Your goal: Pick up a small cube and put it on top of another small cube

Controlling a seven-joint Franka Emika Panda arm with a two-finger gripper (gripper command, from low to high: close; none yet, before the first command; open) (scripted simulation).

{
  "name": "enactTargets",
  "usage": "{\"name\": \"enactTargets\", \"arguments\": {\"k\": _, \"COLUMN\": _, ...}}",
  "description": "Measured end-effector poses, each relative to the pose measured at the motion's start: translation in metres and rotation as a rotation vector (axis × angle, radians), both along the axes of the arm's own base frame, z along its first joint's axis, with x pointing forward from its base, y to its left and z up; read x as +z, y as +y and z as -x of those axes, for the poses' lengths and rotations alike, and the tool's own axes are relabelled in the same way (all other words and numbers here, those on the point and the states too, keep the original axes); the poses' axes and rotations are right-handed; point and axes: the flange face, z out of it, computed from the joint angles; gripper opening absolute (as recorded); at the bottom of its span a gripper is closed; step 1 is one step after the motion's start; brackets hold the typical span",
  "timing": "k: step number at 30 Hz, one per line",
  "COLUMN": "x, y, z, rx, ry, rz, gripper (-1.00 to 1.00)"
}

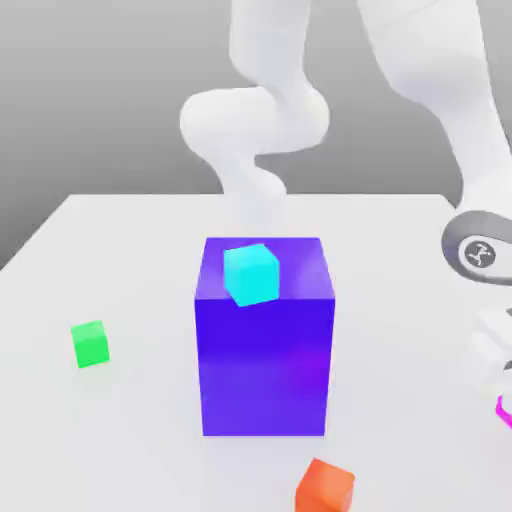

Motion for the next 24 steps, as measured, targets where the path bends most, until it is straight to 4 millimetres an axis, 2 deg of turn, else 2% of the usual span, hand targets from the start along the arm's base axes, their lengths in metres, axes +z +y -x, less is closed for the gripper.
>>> {"name": "enactTargets", "arguments": {"k": 2, "x": 0.013, "y": -0.032, "z": -0.025, "rx": -0.113, "ry": -0.026, "rz": -0.007, "gripper": -1.00}}
{"name": "enactTargets", "arguments": {"k": 5, "x": 0.025, "y": -0.103, "z": -0.059, "rx": -0.345, "ry": -0.055, "rz": 0.001, "gripper": -1.00}}
{"name": "enactTargets", "arguments": {"k": 7, "x": 0.033, "y": -0.153, "z": -0.074, "rx": -0.502, "ry": -0.074, "rz": 0.007, "gripper": -1.00}}
{"name": "enactTargets", "arguments": {"k": 10, "x": 0.045, "y": -0.226, "z": -0.087, "rx": -0.735, "ry": -0.102, "rz": 0.012, "gripper": -1.00}}
{"name": "enactTargets", "arguments": {"k": 13, "x": 0.054, "y": -0.305, "z": -0.087, "rx": -0.983, "ry": -0.123, "rz": 0.019, "gripper": -1.00}}
{"name": "enactTargets", "arguments": {"k": 16, "x": 0.057, "y": -0.405, "z": -0.064, "rx": -1.313, "ry": -0.124, "rz": 0.036, "gripper": -1.00}}
{"name": "enactTargets", "arguments": {"k": 19, "x": 0.057, "y": -0.490, "z": -0.019, "rx": -1.654, "ry": -0.111, "rz": 0.047, "gripper": -1.00}}
{"name": "enactTargets", "arguments": {"k": 21, "x": 0.056, "y": -0.532, "z": 0.018, "rx": -1.874, "ry": -0.097, "rz": 0.046, "gripper": -1.00}}
{"name": "enactTargets", "arguments": {"k": 24, "x": 0.054, "y": -0.568, "z": 0.069, "rx": -2.153, "ry": -0.073, "rz": 0.031, "gripper": -1.00}}
